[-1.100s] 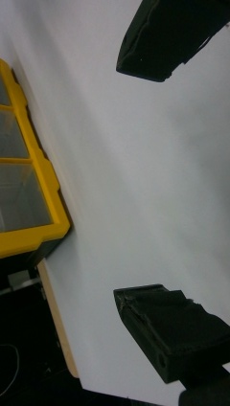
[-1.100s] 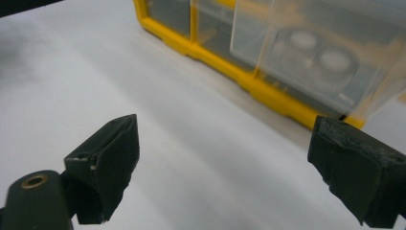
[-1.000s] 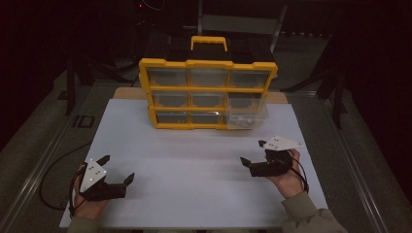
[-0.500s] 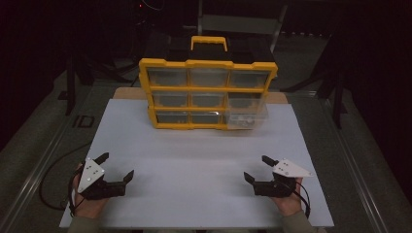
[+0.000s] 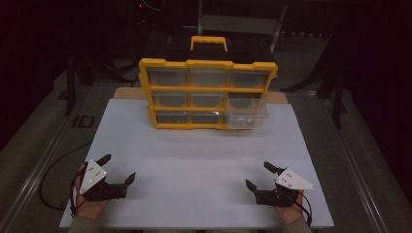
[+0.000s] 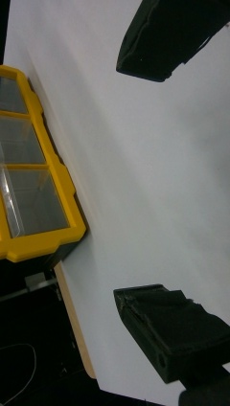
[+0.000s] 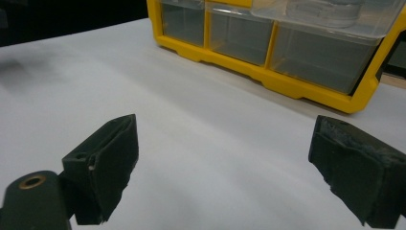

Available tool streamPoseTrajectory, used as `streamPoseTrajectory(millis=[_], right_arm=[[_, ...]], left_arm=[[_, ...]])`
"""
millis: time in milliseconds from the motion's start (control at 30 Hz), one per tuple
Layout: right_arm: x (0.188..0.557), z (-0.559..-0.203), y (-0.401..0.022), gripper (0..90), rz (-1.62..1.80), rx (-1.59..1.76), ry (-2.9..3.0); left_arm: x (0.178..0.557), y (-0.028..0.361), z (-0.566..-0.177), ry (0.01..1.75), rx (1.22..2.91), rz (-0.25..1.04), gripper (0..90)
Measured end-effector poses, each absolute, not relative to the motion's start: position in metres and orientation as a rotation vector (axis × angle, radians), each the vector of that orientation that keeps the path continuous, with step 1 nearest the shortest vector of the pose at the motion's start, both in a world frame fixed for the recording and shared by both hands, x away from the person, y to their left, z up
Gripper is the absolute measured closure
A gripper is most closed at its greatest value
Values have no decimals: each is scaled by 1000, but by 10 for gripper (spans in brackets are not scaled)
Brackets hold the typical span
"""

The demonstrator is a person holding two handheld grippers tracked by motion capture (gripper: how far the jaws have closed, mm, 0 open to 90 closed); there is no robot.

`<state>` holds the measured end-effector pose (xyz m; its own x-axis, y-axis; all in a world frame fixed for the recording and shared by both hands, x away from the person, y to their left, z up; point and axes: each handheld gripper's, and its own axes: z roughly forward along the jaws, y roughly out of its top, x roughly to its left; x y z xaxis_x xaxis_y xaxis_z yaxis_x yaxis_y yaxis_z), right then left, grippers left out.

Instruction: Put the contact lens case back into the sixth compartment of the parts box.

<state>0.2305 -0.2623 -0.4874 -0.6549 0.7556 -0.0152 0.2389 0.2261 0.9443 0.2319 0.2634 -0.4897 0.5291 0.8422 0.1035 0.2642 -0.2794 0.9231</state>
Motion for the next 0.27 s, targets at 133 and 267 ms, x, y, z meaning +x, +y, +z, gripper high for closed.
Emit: streamPoseTrajectory(millis=[133, 267], right_arm=[[231, -488, -264, 101, 1443, 921, 2020], [231, -489, -264, 100, 1434, 920, 2029]], left_arm=[[231, 264, -490, 919, 1811, 756, 0], [231, 263, -491, 924, 1817, 755, 0]])
